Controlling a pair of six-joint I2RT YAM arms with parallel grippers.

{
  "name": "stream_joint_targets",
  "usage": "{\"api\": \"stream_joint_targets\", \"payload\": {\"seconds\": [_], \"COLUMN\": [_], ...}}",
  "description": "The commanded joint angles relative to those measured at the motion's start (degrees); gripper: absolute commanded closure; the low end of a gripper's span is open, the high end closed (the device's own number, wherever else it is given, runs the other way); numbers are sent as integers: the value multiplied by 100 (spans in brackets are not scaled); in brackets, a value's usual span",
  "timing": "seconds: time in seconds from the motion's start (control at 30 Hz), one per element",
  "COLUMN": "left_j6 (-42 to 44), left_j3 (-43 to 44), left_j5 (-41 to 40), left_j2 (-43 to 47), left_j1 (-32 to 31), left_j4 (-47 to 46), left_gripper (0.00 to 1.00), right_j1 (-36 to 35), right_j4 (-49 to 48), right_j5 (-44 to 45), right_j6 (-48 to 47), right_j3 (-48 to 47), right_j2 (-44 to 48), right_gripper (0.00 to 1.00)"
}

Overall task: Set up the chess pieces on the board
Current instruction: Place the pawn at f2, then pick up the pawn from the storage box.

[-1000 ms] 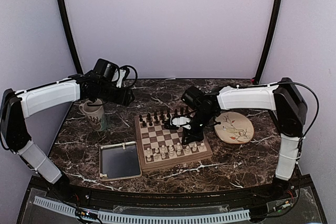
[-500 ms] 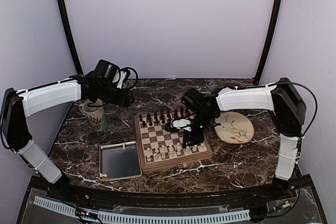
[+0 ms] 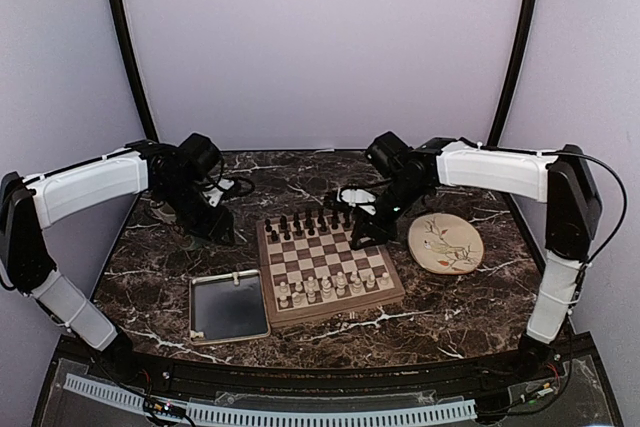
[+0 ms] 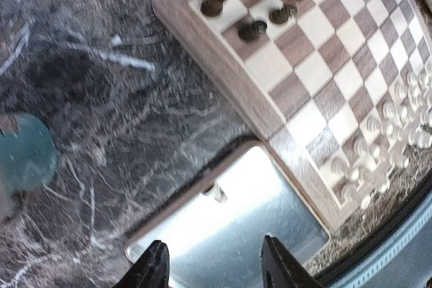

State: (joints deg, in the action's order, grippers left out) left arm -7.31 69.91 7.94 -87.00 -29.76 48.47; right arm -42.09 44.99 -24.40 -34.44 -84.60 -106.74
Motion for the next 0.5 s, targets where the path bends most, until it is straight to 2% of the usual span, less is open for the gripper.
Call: {"api": "stream_joint_targets", "payload": {"seconds": [0.0, 0.2, 0.3, 0.47], "left_j6": [66, 147, -52, -582], "left_j3": [-281, -228, -204, -444], "left_j5": [557, 578, 200, -369], "left_j2": [255, -33, -362, -615], "left_j1": [-98, -946, -1346, -1629], "left_j4": [1442, 1901, 2278, 2635], "left_gripper": [53, 55, 55, 57], "right_j1": [161, 343, 391, 425], "right_j4": [-100, -218, -323, -419], "right_j5": [-327, -477, -573, -709], "right_j6": [116, 146, 187, 210], "right_j3": [-4, 349, 578, 888], "right_j2": [437, 819, 1011, 1267], "right_gripper": [70, 70, 70, 70]}}
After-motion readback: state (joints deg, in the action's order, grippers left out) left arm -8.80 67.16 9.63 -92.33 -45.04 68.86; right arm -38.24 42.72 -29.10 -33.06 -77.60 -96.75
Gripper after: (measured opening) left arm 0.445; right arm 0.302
